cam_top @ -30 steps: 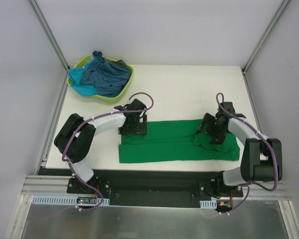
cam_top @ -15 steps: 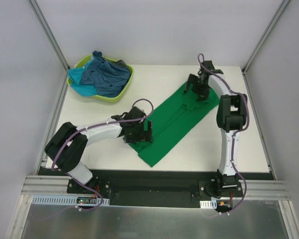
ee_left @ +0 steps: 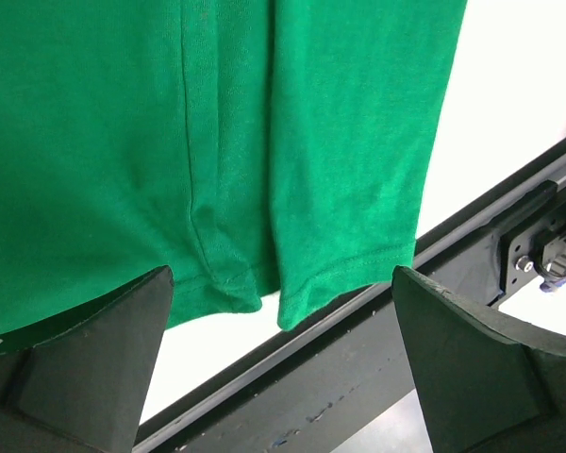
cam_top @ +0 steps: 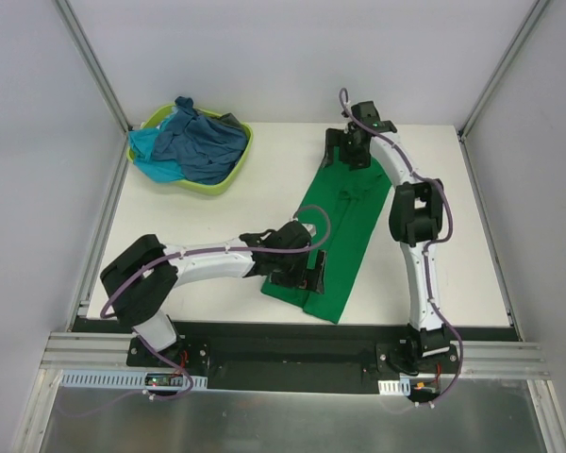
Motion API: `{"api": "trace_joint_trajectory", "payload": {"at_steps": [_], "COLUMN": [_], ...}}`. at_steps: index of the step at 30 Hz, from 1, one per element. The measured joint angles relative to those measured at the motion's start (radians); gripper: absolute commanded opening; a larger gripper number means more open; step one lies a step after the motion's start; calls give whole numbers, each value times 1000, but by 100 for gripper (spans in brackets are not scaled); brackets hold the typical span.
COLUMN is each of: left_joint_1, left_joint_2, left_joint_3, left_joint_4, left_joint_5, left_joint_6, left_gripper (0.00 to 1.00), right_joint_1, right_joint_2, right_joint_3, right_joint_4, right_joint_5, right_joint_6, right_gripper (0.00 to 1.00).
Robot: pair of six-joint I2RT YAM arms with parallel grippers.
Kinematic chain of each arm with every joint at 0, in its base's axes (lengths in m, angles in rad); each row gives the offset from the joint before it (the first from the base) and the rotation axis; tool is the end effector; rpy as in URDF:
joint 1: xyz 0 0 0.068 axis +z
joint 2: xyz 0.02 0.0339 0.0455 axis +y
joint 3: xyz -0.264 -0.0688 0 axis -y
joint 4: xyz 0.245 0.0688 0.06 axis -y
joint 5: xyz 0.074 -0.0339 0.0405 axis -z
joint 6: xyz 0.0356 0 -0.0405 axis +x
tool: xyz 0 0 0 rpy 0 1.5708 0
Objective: Fold and stack the t-shirts
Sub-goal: Rotate the tshirt 45 degrees, then grab the bottom of the folded rectangular tshirt with both arms
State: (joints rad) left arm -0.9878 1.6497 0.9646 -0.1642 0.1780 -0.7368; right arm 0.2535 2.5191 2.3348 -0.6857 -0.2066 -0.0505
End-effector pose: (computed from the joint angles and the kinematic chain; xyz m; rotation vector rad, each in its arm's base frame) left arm 0.1822 -0.2877 0.1862 0.4209 2.6222 -0.9145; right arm 0.5369 0.1466 0.1983 -0.4615 2.4014 0.3425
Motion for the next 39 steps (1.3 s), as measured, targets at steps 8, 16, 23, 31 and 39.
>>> {"api": "trace_joint_trajectory", "payload": {"at_steps": [8,16,23,31,39], "left_joint_1": [0,113,191,191,191], "left_joint_2": [-269,-410,-365,-249,-196], "left_joint_3": [-90,-245,-290,-288,-272], "left_joint_4": [-43,-106,-101,-36,15], "left_joint_5": [-158,-237,-197,-134,-132], "left_joint_6": [19,11,14,10,-12], "left_gripper": [99,98,76,55,32], "right_joint_1": [14,195,494,759,842], "right_joint_2": [-483,-1112,-1346,-1363,-1203], "right_joint_3": [-373,-1087,-1547,-1591,-1593], "right_joint_4": [-8,109,129,178,195], "right_joint_5": [76,125,111,129,164], "right_joint_6": [-145,-106,33,120,127], "right_gripper": [96,96,99,77,62]}}
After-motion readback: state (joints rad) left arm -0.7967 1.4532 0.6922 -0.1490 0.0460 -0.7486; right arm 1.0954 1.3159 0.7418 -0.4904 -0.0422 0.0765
